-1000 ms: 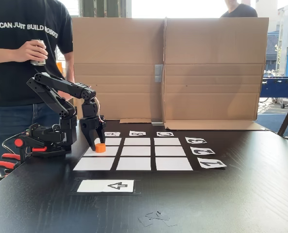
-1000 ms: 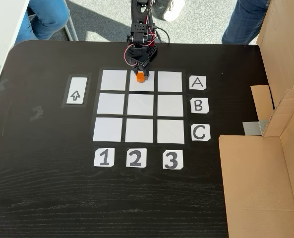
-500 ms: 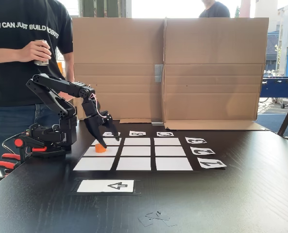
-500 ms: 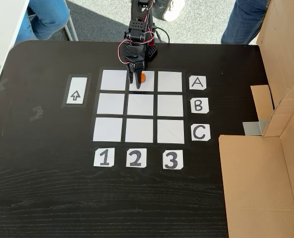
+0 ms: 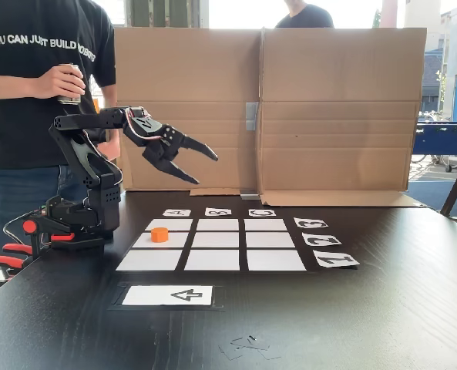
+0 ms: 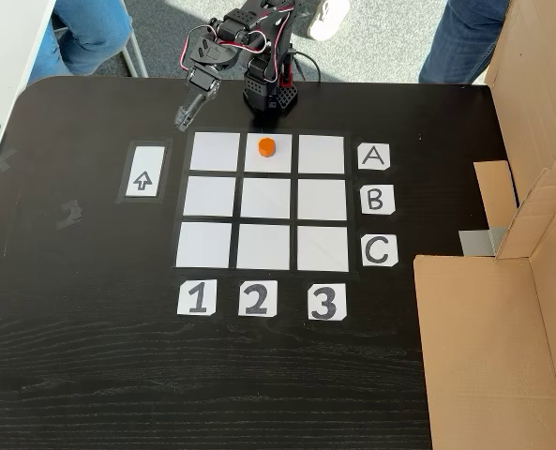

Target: Pick up the round, orange token and place it in the grid on square A2.

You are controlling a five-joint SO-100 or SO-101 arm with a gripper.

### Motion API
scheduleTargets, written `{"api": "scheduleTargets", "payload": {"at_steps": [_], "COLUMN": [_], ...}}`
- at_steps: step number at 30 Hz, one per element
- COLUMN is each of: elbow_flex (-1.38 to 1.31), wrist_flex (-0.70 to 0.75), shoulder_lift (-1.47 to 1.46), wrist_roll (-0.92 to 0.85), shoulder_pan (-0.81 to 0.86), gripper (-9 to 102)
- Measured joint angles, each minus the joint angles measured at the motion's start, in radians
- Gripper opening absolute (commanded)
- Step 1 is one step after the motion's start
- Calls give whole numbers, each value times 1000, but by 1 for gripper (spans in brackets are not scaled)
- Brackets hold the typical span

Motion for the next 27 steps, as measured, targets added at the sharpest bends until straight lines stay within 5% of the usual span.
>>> {"api": "scheduleTargets", "payload": {"at_steps": [7, 13, 17, 27], "elbow_flex": [-167, -196, -192, 172], "wrist_flex": [-20, -48, -49, -37], "shoulder_lift": [0, 55, 115, 393], "wrist_roll": [104, 161, 207, 307], "shoulder_pan": [304, 634, 813, 1054], "gripper": [21, 1, -1, -1]}}
